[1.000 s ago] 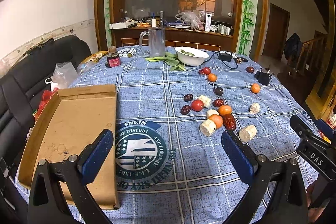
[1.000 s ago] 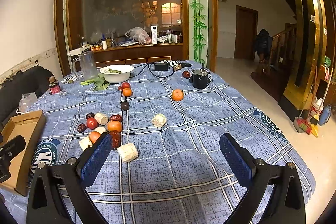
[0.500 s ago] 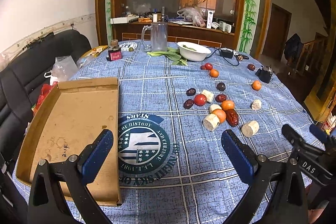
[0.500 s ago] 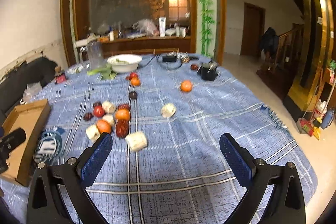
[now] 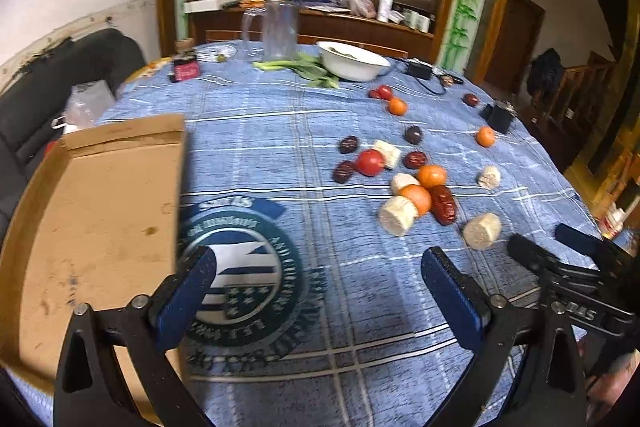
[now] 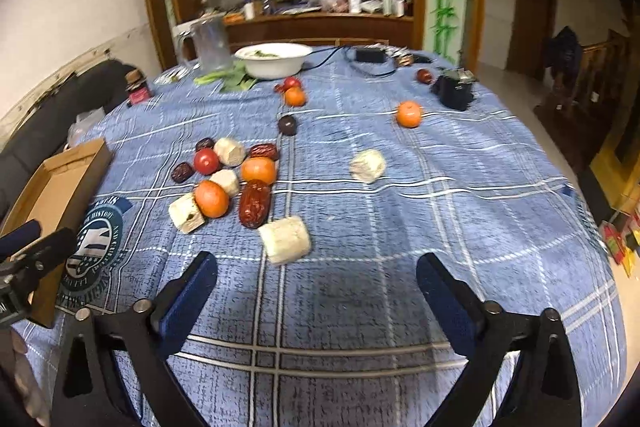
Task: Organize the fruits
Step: 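Grasp a beige block with the left tool while the right tool grasps another beige block, then carry both beige blocks into the cardboard box and open both tools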
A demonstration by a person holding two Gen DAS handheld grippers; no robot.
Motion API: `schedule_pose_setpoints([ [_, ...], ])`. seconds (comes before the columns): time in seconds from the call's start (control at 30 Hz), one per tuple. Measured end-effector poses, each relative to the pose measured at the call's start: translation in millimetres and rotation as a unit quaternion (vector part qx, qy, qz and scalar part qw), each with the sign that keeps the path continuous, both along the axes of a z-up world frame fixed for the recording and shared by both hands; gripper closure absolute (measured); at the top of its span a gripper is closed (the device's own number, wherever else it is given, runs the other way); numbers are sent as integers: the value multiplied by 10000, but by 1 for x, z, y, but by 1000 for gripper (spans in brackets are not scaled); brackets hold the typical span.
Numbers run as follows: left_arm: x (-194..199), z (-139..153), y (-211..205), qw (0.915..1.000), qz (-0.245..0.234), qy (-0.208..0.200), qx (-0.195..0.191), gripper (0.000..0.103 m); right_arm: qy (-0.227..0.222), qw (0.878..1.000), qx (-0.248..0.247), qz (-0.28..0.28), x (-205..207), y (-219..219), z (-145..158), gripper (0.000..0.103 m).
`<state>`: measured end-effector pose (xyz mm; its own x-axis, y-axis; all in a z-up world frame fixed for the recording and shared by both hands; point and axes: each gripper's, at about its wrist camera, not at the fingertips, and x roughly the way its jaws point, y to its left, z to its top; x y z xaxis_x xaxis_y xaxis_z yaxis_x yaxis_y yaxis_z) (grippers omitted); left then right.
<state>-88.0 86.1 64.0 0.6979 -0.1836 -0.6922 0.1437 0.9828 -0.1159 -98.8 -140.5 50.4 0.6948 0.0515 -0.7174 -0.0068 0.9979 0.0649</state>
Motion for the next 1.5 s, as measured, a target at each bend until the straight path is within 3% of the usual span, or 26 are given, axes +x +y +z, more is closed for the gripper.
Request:
schedule_pose_setpoints([
  [0.1, 13, -5, -11, 9989, -375, 234, -151, 24, 250, 9993, 71, 277, 16, 5, -9, 28],
  [0.17, 22, -10, -18, 9978, -521, 349, -206, 27, 429, 9983, 154, 360, 27, 6, -16, 31],
  [0.4, 53, -28, -37, 9938, -837, 682, -255, 28, 756, 9947, 535, 454, 45, -1, -36, 45],
  [0.63, 70, -39, -65, 9893, -1243, 748, -123, 28, 717, 9939, 678, 492, 47, -6, -35, 48],
  [0.67, 72, -40, -68, 9888, -1282, 750, -111, 31, 715, 9938, 688, 491, 47, -6, -35, 48],
  [0.77, 78, -50, -74, 9867, -1357, 898, -29, 58, 713, 9938, 706, 489, 46, -6, -35, 48],
  [0.83, 76, -51, -76, 9885, -1299, 757, 169, 70, 713, 9939, 693, 487, 46, -7, -35, 48],
  [0.93, 74, -49, -71, 9890, -1267, 748, 150, 70, 698, 9939, 699, 488, 45, -6, -33, 55],
  [0.97, 73, -48, -68, 9894, -1231, 762, 75, 70, 693, 9934, 748, 525, 43, -5, -32, 64],
  [1.0, 71, -46, -65, 9898, -1209, 756, 27, 70, 680, 9935, 741, 533, 41, -3, -30, 67],
  [1.27, 37, -18, -37, 9927, -1042, 507, -322, 70, 596, 9949, 631, 505, 22, 5, -19, 67],
  [1.5, -1, 26, 21, 9953, -756, 132, -595, 70, 173, 9955, 437, 826, 0, 30, 23, 67],
])
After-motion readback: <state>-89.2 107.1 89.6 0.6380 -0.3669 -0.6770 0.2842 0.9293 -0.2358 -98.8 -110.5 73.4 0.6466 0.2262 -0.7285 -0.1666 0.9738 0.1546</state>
